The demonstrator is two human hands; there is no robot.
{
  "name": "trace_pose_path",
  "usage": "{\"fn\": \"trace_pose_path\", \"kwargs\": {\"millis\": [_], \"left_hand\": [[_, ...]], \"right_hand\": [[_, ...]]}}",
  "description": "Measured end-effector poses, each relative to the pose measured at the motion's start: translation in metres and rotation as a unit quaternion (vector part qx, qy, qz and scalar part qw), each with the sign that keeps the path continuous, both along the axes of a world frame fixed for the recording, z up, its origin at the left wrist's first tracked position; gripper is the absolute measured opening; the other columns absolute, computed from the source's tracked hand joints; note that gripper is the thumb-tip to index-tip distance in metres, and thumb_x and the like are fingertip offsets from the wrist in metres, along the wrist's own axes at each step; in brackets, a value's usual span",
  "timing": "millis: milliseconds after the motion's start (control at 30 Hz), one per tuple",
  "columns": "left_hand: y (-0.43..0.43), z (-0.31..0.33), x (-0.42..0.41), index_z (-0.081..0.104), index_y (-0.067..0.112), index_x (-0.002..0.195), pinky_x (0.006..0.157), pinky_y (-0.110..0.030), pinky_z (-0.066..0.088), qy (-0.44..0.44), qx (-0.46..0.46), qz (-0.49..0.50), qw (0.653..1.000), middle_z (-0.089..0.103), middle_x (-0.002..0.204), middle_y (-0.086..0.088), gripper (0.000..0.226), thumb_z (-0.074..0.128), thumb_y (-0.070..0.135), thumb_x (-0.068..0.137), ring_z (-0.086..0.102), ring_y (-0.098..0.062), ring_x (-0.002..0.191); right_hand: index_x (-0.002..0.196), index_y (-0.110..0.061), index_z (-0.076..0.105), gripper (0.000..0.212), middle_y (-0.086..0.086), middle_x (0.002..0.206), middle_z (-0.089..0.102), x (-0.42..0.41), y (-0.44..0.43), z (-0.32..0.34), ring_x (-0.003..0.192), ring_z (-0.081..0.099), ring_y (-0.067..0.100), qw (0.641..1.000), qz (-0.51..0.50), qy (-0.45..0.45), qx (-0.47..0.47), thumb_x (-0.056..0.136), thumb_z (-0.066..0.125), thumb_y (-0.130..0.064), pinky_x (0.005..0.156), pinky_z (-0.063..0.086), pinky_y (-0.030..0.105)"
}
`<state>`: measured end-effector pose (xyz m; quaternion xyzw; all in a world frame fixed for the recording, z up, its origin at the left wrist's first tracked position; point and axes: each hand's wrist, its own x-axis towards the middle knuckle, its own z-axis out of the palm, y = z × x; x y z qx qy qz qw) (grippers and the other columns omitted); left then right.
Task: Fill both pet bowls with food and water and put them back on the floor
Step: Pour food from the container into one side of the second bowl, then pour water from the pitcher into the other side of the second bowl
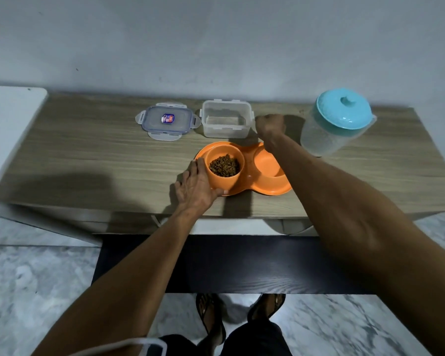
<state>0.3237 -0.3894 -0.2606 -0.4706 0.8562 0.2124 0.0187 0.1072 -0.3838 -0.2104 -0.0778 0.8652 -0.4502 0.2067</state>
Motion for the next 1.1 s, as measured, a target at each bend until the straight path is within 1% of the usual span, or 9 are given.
{"fn": "trace_pose_path", "kwargs": {"millis": [67, 167, 300, 500, 567, 667, 767, 967, 1100], "left_hand": [[0.003, 0.002, 0.003, 0.011, 0.016, 0.153, 0.107, -0.056, 0.035, 0.017, 0.006, 0.003, 1.0, 0.026, 0.157, -0.009, 0.117, 0.077, 0.06, 0.067, 0.033, -0.035, 0.141], [0.009, 0.006, 0.001, 0.009, 0.012, 0.154, 0.113, -0.057, 0.03, 0.049, -0.026, 0.011, 0.998, 0.017, 0.16, -0.015, 0.125, 0.075, 0.067, 0.063, 0.021, -0.036, 0.147], [0.025, 0.018, -0.029, 0.007, 0.012, 0.156, 0.119, -0.05, 0.021, 0.058, -0.08, -0.07, 0.993, 0.009, 0.165, -0.012, 0.123, 0.068, 0.072, 0.068, 0.012, -0.03, 0.151], [0.044, 0.026, -0.082, 0.024, 0.008, 0.151, 0.115, -0.052, 0.025, 0.037, -0.095, -0.157, 0.982, 0.03, 0.156, -0.012, 0.117, 0.064, 0.077, 0.066, 0.026, -0.029, 0.145], [0.046, 0.026, -0.094, 0.024, 0.006, 0.151, 0.116, -0.052, 0.023, 0.02, -0.087, -0.155, 0.984, 0.032, 0.155, -0.013, 0.119, 0.063, 0.078, 0.064, 0.026, -0.03, 0.145], [0.044, 0.021, -0.103, 0.023, 0.004, 0.151, 0.117, -0.055, 0.02, 0.004, -0.072, -0.135, 0.988, 0.034, 0.155, -0.016, 0.121, 0.065, 0.077, 0.065, 0.026, -0.032, 0.145], [0.045, 0.018, -0.108, 0.02, 0.003, 0.153, 0.119, -0.055, 0.015, -0.014, -0.064, -0.134, 0.989, 0.031, 0.157, -0.017, 0.122, 0.064, 0.077, 0.066, 0.019, -0.032, 0.149], [0.046, 0.015, -0.107, 0.02, 0.005, 0.153, 0.12, -0.055, 0.008, -0.004, -0.06, -0.132, 0.989, 0.028, 0.159, -0.015, 0.121, 0.064, 0.077, 0.067, 0.013, -0.03, 0.151], [0.046, 0.014, -0.107, 0.021, 0.006, 0.153, 0.12, -0.055, 0.007, 0.0, -0.056, -0.13, 0.99, 0.027, 0.16, -0.014, 0.12, 0.064, 0.077, 0.067, 0.012, -0.029, 0.152]], "right_hand": [[0.089, -0.003, 0.072, 0.023, 0.015, 0.094, 0.07, 0.001, 0.02, 0.005, 0.09, 0.062, 0.026, 0.998, -0.003, 0.055, -0.016, 0.091, 0.053, -0.016, 0.082, 0.051, 0.034], [0.095, -0.002, 0.072, 0.024, 0.014, 0.098, 0.073, 0.005, 0.054, 0.009, 0.092, 0.064, 0.025, 0.991, -0.001, 0.124, -0.04, 0.092, 0.05, -0.014, 0.081, 0.047, 0.031], [0.084, -0.004, 0.067, 0.025, 0.02, 0.091, 0.069, 0.0, 0.105, 0.004, 0.087, 0.061, 0.03, 0.984, -0.045, 0.172, -0.031, 0.094, 0.049, -0.018, 0.074, 0.04, 0.032], [0.09, -0.003, 0.067, 0.027, 0.019, 0.097, 0.068, -0.033, 0.16, -0.009, 0.092, 0.061, 0.029, 0.974, -0.193, 0.099, -0.066, 0.094, 0.048, -0.022, 0.08, 0.045, 0.037], [0.096, -0.002, 0.065, 0.028, 0.018, 0.103, 0.067, -0.057, 0.169, -0.006, 0.091, 0.057, 0.026, 0.962, -0.25, 0.074, -0.085, 0.095, 0.047, -0.023, 0.081, 0.043, 0.034], [0.103, -0.009, 0.061, 0.028, 0.012, 0.113, 0.063, -0.092, 0.169, -0.002, 0.104, 0.057, 0.028, 0.945, -0.295, 0.042, -0.137, 0.093, 0.048, -0.032, 0.097, 0.046, 0.043], [0.109, -0.013, 0.059, 0.034, 0.01, 0.116, 0.063, -0.122, 0.165, 0.003, 0.108, 0.057, 0.028, 0.935, -0.307, 0.008, -0.178, 0.094, 0.049, -0.041, 0.097, 0.045, 0.039], [0.074, -0.017, 0.062, 0.039, 0.002, 0.09, 0.067, -0.149, 0.149, 0.003, 0.082, 0.061, 0.02, 0.91, -0.268, -0.086, -0.304, 0.08, 0.065, -0.055, 0.081, 0.052, 0.036], [0.075, -0.013, 0.073, 0.044, 0.003, 0.088, 0.077, -0.169, 0.141, -0.013, 0.084, 0.071, 0.022, 0.901, -0.25, -0.105, -0.337, 0.06, 0.074, -0.054, 0.079, 0.058, 0.038]]}}
